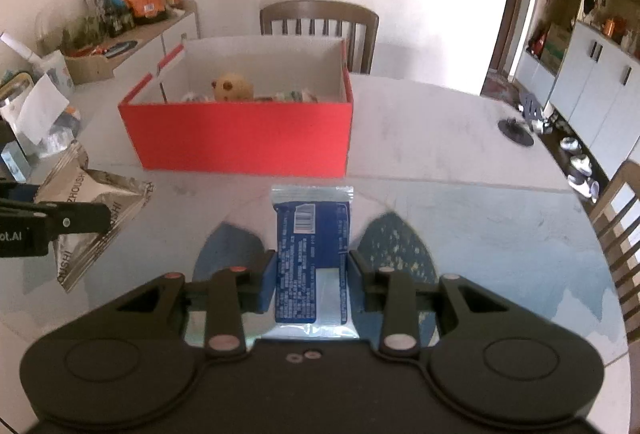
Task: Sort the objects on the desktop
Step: 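Carry the foil packet and blue bar with both tools to the red box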
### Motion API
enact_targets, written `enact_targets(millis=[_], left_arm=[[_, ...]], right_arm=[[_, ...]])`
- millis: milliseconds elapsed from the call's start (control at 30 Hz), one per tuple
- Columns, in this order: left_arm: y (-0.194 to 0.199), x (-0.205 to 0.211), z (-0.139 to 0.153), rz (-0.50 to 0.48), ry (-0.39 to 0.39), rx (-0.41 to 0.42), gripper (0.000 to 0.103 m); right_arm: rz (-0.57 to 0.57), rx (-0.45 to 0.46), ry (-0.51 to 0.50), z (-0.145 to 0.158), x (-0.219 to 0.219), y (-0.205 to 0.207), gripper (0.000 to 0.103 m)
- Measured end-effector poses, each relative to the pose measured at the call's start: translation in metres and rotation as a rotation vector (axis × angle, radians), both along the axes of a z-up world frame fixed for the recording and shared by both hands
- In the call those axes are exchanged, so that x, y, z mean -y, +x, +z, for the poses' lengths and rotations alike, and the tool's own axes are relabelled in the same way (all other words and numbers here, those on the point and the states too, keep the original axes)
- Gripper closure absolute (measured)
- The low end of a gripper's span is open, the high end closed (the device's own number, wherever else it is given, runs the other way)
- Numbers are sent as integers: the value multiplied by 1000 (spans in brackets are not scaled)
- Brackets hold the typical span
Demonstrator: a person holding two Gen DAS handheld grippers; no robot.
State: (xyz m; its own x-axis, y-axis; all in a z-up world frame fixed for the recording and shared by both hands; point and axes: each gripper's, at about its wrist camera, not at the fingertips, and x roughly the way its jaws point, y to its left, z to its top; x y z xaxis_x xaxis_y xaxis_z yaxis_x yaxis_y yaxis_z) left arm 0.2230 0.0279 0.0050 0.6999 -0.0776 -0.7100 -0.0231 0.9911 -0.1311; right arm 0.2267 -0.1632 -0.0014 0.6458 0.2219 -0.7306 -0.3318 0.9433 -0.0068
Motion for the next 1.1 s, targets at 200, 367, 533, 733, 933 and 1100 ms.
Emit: enact_targets(millis=[200, 367, 533, 733, 933, 1100], left_arm=[[8, -3, 21, 5, 9, 44, 48], [14, -6, 35, 13, 14, 75, 48], [23, -8, 42, 23, 12, 75, 48], [39, -11, 49, 40, 13, 61, 48], [63, -15, 53, 55, 10, 30, 47], [84, -18, 58, 71, 13, 20, 48]], right_arm=[[11, 52, 15, 22, -6, 12, 67], [18, 85, 31, 38, -11, 21, 67], [23, 73, 57, 49, -14, 33, 67], [33, 42, 56, 54, -19, 51, 67], [66, 21, 50, 60, -25, 72, 67], [107, 43, 25, 67, -33, 89, 67]])
